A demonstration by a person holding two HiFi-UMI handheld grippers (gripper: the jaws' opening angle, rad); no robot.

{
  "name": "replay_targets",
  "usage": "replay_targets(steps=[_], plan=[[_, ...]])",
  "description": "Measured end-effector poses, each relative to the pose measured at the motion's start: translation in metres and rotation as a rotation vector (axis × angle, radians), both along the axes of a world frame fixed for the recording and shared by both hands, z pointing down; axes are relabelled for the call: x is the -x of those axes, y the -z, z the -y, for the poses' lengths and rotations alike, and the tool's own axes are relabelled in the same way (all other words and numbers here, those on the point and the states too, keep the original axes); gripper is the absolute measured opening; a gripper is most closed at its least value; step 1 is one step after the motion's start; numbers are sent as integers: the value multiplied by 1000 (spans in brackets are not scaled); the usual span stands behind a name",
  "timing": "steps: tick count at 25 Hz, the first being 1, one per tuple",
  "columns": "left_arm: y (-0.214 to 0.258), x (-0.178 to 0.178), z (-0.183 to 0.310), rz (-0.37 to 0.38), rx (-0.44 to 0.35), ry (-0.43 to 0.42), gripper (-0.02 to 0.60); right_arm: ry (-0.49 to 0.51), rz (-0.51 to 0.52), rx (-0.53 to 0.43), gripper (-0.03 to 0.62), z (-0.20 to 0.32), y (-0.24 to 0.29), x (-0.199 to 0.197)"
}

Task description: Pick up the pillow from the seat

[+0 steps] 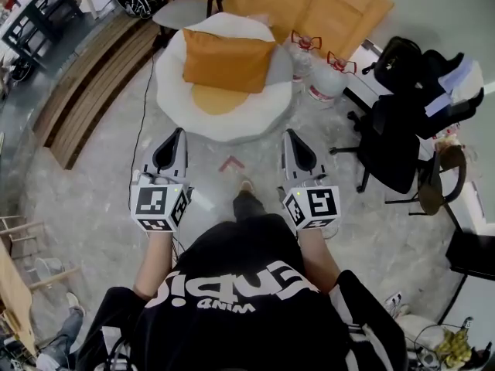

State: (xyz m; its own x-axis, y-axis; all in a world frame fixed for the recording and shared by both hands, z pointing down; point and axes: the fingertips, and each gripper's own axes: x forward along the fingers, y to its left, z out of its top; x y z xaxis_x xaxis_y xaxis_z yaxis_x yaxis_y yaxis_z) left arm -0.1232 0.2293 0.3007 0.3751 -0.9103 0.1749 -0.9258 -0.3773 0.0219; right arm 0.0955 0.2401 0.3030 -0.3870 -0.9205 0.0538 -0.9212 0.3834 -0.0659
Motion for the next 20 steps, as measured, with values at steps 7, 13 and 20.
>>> replay_targets(steps=[7,13,20], plan=[[12,-13,59,5,-4,12,9,29,6,-1,21,63,9,-8],[16,-34,99,12,-9,39,9,55,8,9,21,107,6,-31],[18,-47,132,20,-3,74,9,74,7,23,21,144,2,-51]])
